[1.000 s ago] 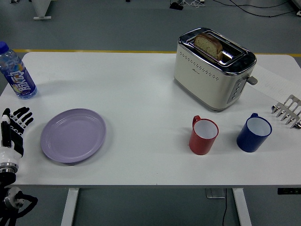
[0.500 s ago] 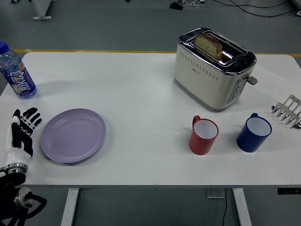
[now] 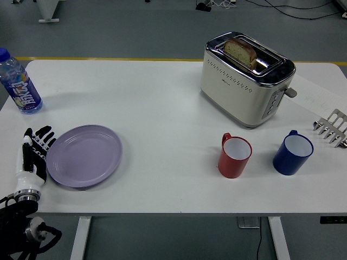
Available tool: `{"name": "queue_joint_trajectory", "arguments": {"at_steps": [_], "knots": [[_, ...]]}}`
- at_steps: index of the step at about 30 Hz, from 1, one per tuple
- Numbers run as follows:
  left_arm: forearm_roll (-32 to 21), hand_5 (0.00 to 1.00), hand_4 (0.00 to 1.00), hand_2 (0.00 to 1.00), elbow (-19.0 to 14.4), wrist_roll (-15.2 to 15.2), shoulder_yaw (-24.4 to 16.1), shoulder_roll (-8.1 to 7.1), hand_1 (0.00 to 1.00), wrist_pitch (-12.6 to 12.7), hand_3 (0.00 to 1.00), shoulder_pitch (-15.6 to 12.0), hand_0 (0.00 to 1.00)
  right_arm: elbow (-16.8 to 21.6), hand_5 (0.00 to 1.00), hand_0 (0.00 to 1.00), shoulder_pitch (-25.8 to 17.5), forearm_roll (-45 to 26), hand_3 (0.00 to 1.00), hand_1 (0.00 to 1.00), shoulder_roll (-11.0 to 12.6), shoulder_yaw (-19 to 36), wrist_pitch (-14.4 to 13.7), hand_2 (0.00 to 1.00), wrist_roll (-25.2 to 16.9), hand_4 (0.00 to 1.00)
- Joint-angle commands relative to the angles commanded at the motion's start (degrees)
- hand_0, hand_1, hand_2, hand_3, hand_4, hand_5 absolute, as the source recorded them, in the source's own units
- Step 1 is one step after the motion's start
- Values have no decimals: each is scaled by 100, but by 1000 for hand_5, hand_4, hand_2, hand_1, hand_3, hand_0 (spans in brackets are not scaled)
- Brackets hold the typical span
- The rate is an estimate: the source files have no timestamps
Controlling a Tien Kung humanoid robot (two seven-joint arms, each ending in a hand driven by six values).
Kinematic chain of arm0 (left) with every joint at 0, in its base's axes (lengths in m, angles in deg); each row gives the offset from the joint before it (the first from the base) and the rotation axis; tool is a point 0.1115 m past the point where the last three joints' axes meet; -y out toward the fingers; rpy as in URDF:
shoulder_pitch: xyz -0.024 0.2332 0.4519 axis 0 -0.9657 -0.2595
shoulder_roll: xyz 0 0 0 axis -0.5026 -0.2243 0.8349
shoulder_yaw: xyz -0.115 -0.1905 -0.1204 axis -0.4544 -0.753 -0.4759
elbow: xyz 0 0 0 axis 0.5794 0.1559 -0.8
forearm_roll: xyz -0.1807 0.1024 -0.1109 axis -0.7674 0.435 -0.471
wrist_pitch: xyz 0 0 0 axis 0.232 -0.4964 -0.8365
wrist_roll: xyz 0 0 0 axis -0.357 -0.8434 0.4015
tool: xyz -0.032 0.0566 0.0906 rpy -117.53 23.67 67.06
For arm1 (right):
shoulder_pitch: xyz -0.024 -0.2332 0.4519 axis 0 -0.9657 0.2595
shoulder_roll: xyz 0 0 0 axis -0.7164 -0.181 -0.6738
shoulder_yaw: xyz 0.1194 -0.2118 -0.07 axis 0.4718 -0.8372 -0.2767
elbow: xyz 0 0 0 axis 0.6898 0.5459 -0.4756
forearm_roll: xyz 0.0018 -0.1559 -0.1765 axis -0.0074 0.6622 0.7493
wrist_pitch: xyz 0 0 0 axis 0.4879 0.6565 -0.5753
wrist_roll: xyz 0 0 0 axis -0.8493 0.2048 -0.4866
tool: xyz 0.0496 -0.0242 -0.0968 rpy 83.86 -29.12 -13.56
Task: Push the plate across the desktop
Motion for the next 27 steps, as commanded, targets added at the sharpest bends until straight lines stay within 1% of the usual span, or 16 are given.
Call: {"name": "queue_joint_trajectory", "arguments": {"at_steps": [8, 15, 27], "knots": [[-69, 998, 548, 788, -39, 6, 193, 19, 797, 2, 621, 13, 781, -3, 170, 667, -4, -17, 573, 622, 8, -19, 4, 699, -9, 276], [-127, 998, 548, 789, -39, 22, 323, 40, 796, 14, 621, 82, 782, -6, 170, 666, 15, -23, 573, 622, 13, -18, 0, 699, -14, 276], [-371, 998, 544, 805, 2, 104, 767, 54, 802, 93, 628, 237, 786, -15, 169, 666, 62, 5, 574, 622, 18, 5, 0, 699, -31, 276]]}}
